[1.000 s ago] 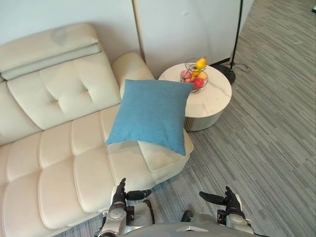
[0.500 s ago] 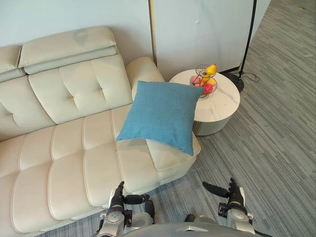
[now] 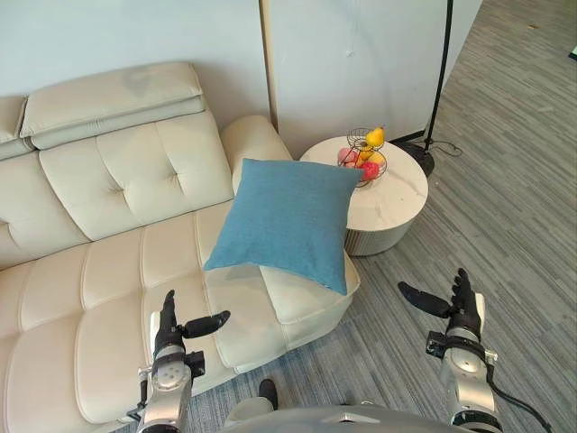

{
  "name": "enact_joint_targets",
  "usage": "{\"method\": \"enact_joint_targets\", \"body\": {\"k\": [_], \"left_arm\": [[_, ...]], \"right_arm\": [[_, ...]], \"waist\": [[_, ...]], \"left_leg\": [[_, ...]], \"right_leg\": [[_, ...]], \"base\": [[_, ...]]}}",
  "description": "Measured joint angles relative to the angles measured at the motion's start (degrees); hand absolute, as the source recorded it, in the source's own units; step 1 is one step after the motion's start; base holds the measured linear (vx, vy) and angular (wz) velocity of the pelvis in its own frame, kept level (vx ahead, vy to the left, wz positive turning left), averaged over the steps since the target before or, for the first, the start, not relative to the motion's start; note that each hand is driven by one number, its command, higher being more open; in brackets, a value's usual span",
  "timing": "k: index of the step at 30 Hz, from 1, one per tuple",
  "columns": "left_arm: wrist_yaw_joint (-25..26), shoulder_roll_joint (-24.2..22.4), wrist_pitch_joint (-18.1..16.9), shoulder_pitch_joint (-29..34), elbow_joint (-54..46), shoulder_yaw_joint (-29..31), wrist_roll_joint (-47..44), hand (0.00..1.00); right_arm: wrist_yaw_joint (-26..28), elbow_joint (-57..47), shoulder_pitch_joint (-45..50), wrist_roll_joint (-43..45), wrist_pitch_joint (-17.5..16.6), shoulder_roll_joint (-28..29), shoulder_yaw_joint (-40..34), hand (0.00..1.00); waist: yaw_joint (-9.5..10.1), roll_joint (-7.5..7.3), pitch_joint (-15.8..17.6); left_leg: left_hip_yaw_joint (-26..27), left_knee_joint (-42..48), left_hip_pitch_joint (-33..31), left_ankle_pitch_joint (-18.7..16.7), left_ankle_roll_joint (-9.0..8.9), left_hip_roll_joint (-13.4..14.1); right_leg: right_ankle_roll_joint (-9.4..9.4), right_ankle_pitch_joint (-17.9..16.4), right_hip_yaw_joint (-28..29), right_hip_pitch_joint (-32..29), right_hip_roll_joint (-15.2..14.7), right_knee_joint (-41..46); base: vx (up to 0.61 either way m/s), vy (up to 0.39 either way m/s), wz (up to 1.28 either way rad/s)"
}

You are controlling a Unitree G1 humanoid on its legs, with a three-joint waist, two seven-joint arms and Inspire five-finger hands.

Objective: Pick up cushions and gather them together orderly.

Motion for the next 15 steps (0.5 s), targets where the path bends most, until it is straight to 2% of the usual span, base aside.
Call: {"method": "enact_joint_targets", "body": {"k": [5,8,11,15], "left_arm": [[3.2,-0.1,0.0,-5.1,-0.1,-1.0,-0.2,1.00],[6.0,-0.2,0.1,-9.9,-0.3,-1.9,-0.1,1.00],[8.9,-0.1,0.1,-17.3,-0.3,-3.7,0.4,1.00],[11.4,-0.1,0.6,-26.5,0.5,-5.8,1.1,1.00]], "right_arm": [[0.4,0.0,-3.5,1.5,-0.1,0.0,6.8,1.00],[0.3,0.0,-5.8,1.6,-0.1,0.3,9.1,1.00],[0.0,0.1,-11.1,1.6,-0.1,1.7,12.4,1.00],[-0.8,0.2,-17.8,2.0,-0.5,2.7,17.1,1.00]], "waist": [[0.28,-0.28,0.2],[1.48,-0.99,0.9],[1.86,-2.38,3.7],[2.06,-3.17,7.3]], "left_leg": [[0.1,0.2,-2.8,0.7,0.14,0.3],[0.1,0.4,-6.0,1.6,0.27,0.6],[0.2,2.0,-10.3,2.0,0.33,1.0],[0.3,4.7,-15.9,2.1,0.45,1.8]], "right_leg": [[-0.46,1.4,0.1,-2.1,0.7,-1.6],[-1.33,2.2,0.2,-5.2,1.1,-1.5],[-2.37,3.4,0.7,-8.9,1.6,-1.5],[-2.90,4.9,1.3,-13.6,1.9,-1.3]], "base": [[0.00,-0.001,-0.02],[-0.01,0.000,0.00],[-0.07,0.000,-0.02],[-0.11,0.001,-0.07]]}}
